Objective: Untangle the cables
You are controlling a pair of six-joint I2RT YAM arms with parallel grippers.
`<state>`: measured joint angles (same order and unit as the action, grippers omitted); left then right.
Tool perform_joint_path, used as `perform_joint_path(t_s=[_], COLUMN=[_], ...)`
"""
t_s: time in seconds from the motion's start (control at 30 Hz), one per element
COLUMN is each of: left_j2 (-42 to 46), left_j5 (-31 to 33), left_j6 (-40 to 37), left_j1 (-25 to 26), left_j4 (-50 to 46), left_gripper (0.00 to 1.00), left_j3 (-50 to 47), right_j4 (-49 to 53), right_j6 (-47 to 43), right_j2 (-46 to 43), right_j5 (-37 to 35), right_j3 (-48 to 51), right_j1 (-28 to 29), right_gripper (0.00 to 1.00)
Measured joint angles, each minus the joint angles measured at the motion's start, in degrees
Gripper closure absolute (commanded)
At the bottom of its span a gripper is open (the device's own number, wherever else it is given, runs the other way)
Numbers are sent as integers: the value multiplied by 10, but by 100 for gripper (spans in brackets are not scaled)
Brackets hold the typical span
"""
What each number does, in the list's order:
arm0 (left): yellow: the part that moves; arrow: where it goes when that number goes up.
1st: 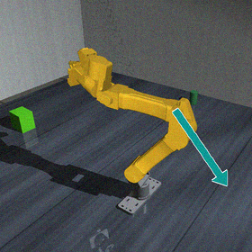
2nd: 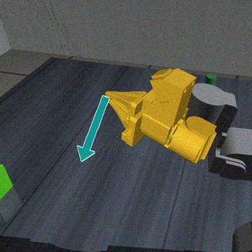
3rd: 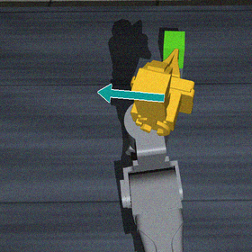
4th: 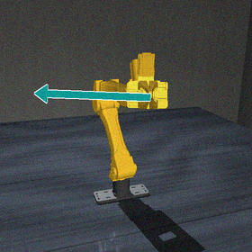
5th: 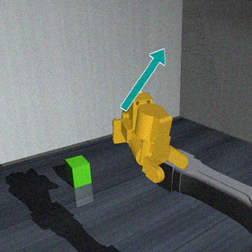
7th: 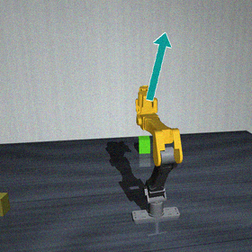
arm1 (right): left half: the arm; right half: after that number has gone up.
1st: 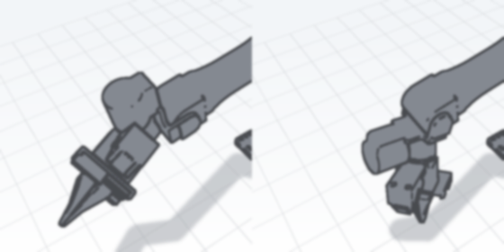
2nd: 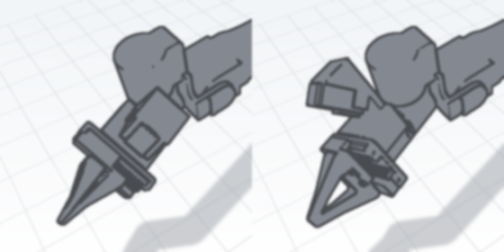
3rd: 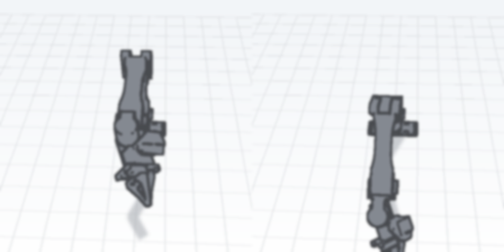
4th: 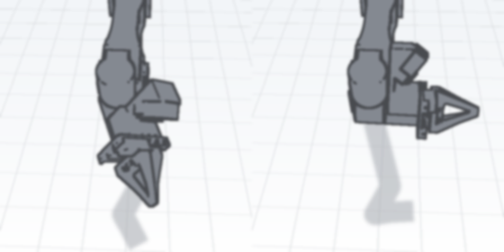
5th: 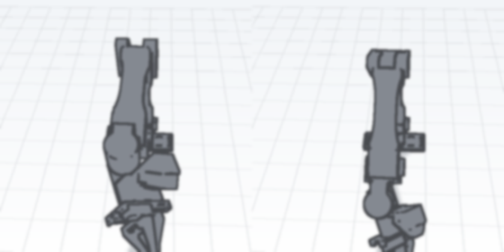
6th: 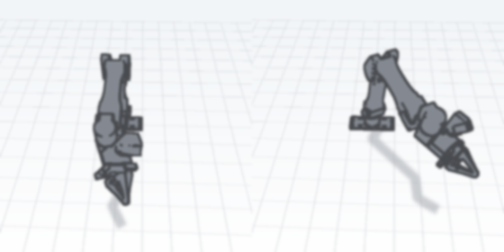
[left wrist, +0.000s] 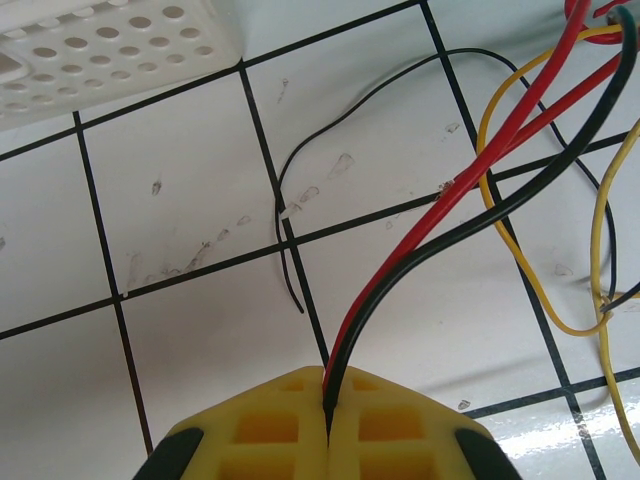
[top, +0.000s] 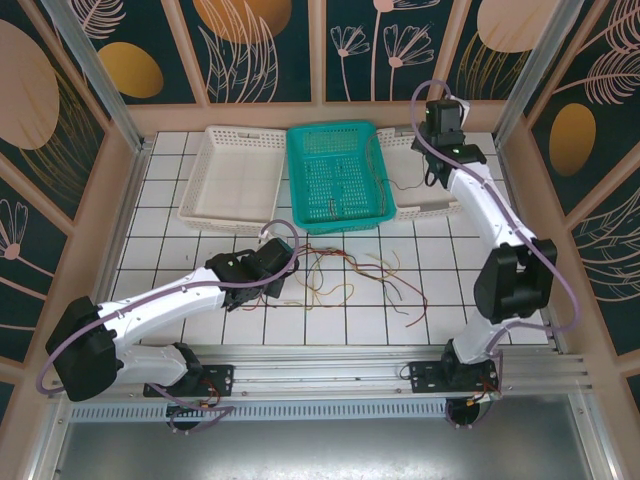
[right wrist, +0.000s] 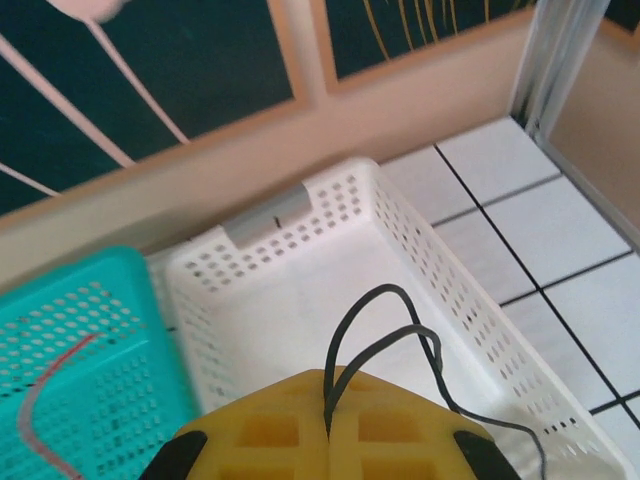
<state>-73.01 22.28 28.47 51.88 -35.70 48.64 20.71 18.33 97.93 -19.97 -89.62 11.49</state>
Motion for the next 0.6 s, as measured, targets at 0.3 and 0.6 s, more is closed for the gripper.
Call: perform_joint_path(t_s=[0.3,0.6], left_j2=[0,0], left_j5=[0,0], left_j6=[0,0], left_j1=[0,0], left_j4=[0,0], left_gripper=[100,100], left_j3=[0,0], right_j4=[-9,23], right_j6=[4,14], right_j2=[90,147], right_j5=[43,77], right_j3=[1,-25], right_j1=[-22,-29], right_gripper=[100,59])
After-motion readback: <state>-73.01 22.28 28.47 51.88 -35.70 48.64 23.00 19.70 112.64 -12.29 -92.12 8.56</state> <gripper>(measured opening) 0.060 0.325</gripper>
